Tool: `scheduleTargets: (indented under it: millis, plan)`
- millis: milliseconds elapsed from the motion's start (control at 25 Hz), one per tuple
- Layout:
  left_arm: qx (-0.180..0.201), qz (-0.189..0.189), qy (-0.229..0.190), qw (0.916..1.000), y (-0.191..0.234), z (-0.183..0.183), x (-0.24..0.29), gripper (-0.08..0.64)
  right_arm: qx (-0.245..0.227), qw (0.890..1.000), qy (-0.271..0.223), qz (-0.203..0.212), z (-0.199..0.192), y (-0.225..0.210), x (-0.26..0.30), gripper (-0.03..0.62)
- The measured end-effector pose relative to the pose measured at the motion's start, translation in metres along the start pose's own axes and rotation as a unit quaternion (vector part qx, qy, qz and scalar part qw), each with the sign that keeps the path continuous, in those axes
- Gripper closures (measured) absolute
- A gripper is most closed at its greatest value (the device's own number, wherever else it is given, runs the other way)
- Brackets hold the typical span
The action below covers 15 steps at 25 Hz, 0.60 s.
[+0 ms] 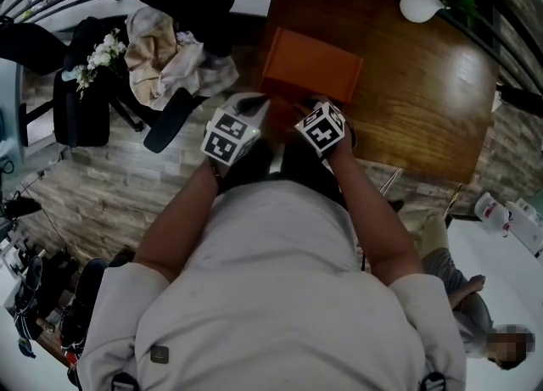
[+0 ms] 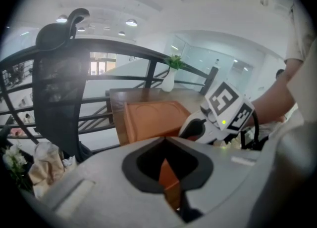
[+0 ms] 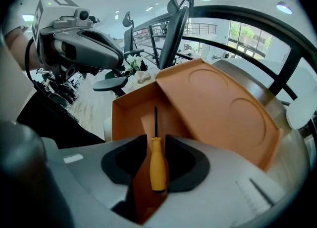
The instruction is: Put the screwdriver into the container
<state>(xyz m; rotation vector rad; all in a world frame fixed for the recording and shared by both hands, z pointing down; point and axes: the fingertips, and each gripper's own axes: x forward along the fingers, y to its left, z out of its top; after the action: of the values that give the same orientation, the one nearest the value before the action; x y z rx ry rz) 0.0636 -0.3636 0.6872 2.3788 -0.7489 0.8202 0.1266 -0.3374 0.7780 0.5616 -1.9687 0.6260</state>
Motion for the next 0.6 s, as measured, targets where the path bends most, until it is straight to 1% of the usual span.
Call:
scheduleTargets:
  millis: [280, 520, 600]
  plan:
    - [0.017, 0.000, -0.012, 0.9998, -0.006, 0.016, -0.016, 0.557, 0.010, 1.000, -0.018, -0.020, 0.009, 0.003, -0.025, 0.471]
    - [0.022, -0.008, -0.025, 0.9994, -0.016, 0.028, -0.035, 0.557, 0.021, 0.997, -0.059, -0.040, 0.022, 0.008, -0.053, 0.537]
    - [0.025, -0.011, -0.030, 0.9992, -0.020, 0.032, -0.043, 0.557, 0.029, 0.996, -0.073, -0.043, 0.026, 0.011, -0.064, 0.548]
